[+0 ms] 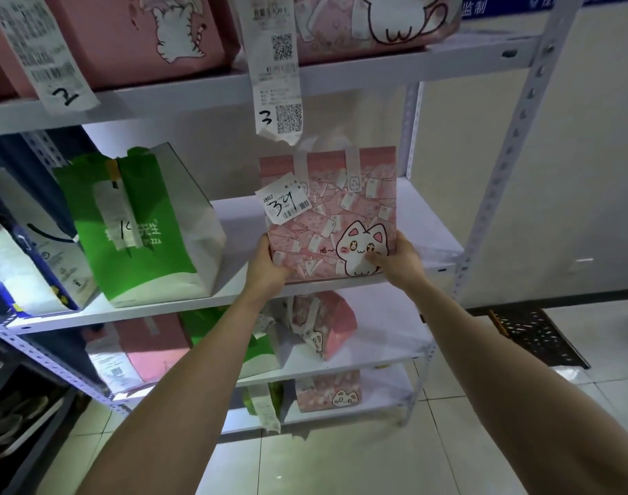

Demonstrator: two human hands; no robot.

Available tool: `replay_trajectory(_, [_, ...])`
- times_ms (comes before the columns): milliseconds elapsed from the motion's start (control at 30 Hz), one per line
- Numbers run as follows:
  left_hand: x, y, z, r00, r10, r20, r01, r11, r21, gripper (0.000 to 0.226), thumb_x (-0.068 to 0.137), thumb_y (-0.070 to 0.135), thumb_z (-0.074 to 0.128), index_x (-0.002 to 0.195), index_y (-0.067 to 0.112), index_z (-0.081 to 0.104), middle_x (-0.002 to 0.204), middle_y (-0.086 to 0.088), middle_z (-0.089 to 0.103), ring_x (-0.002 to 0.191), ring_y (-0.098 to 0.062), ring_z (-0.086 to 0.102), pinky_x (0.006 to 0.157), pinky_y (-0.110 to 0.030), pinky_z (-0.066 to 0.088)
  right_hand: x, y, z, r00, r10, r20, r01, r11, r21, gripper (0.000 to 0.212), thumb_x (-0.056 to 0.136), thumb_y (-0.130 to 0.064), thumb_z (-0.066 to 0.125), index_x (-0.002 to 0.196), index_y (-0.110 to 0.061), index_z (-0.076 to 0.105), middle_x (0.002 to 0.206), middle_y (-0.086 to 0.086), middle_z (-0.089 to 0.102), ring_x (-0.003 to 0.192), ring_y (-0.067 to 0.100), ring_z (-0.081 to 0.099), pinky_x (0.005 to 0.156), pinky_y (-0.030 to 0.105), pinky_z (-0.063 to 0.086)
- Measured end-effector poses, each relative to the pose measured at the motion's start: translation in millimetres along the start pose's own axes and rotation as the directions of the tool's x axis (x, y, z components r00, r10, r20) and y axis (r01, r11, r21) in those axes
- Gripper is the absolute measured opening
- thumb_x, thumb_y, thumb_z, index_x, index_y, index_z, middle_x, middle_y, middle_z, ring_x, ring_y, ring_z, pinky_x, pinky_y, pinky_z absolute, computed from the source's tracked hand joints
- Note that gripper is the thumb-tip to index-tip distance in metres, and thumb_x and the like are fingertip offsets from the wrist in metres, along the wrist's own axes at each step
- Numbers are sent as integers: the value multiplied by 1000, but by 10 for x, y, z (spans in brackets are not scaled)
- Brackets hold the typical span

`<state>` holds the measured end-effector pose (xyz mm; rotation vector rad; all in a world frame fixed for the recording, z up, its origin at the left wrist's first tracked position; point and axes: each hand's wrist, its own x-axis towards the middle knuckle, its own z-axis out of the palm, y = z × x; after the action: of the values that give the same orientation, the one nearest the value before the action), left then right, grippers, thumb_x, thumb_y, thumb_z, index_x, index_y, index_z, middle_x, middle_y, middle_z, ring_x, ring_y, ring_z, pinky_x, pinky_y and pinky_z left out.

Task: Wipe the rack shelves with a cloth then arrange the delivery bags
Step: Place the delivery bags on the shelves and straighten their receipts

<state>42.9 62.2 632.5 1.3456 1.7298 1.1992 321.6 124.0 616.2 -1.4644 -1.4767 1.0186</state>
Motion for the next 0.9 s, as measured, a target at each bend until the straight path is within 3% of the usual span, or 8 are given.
replay_trajectory(133, [0, -10, 21, 1000, -2, -14, 2, 1000, 23, 87, 74, 2, 93, 146, 25, 51, 138, 8, 66, 132, -19, 61, 113, -51, 53, -18, -2, 4, 1000, 12, -14, -13, 995, -98, 54, 91, -28, 78, 136, -17, 52, 117, -5, 67, 113, 25, 65, 70, 25, 48])
replay_trajectory(267, [-44, 8, -37, 999, 31, -11, -31, 999, -4, 82, 74, 9, 97, 140, 25, 51, 135, 7, 68, 127, -19, 65, 110, -48, 55, -199, -55, -19, 986, 5, -169, -8, 1000, -16, 77, 82, -37, 81, 146, -18, 43, 122, -7, 64, 111, 18, 66, 87, 35, 58])
replay_trajectory(367, [-126, 11, -205, 999, 42, -3, -42, 999, -15, 85, 73, 17, 100, 143, 17, 52, 138, -1, 68, 127, -22, 66, 110, -44, 54, -423, -117, 41, 884, -151, -443, 110, 987, -117, 57, 82, -48, 74, 129, -26, 51, 117, -10, 57, 102, 11, 61, 88, 37, 58])
replay_trajectory(433, [-198, -16, -400, 999, 44, -16, -44, 999, -12, 84, 74, 10, 98, 145, 10, 53, 139, -8, 66, 129, -25, 64, 111, -44, 53, -546, -249, 192, 834, -284, -472, 237, 958, -159, 36, 84, -46, 70, 113, -28, 56, 105, -12, 57, 89, 8, 59, 81, 30, 56])
replay_trajectory(533, [-324, -137, -803, 997, 28, -77, -27, 1000, 16, 67, 81, -3, 88, 140, 8, 58, 130, -12, 70, 123, -30, 68, 107, -47, 57, -695, -486, 617, 839, -453, -301, 420, 891, -171, 12, 90, -37, 68, 95, -32, 59, 90, -16, 61, 79, 1, 60, 75, 12, 48])
replay_trajectory(667, [-561, -450, -1463, 951, 45, -307, -17, 995, 95, 35, 90, 6, 82, 120, 13, 68, 102, -5, 76, 95, -22, 74, 88, -39, 62, -848, -769, 1421, 885, -456, 94, 465, 876, -131, 10, 93, -39, 71, 94, -30, 66, 87, -13, 67, 78, 2, 64, 75, 29, 60])
replay_trajectory(767, [-718, -740, -1986, 865, 18, -501, 47, 992, 116, 22, 86, 12, 83, 103, 16, 68, 88, -6, 71, 77, -17, 65, 82, -41, 57, -921, -914, 2007, 881, -418, 221, 457, 873, -169, 30, 88, -43, 78, 108, -23, 68, 101, -6, 67, 89, 12, 64, 86, 38, 59])
replay_trajectory(900, [-738, -1087, -2527, 815, -31, -578, 101, 991, 89, 42, 82, 16, 87, 115, 18, 62, 102, -6, 69, 90, -18, 65, 93, -47, 58, -924, -1038, 2590, 906, -311, 288, 396, 863, -315, 79, 81, -64, 78, 140, -19, 49, 137, 0, 54, 117, 20, 58, 97, 36, 50])
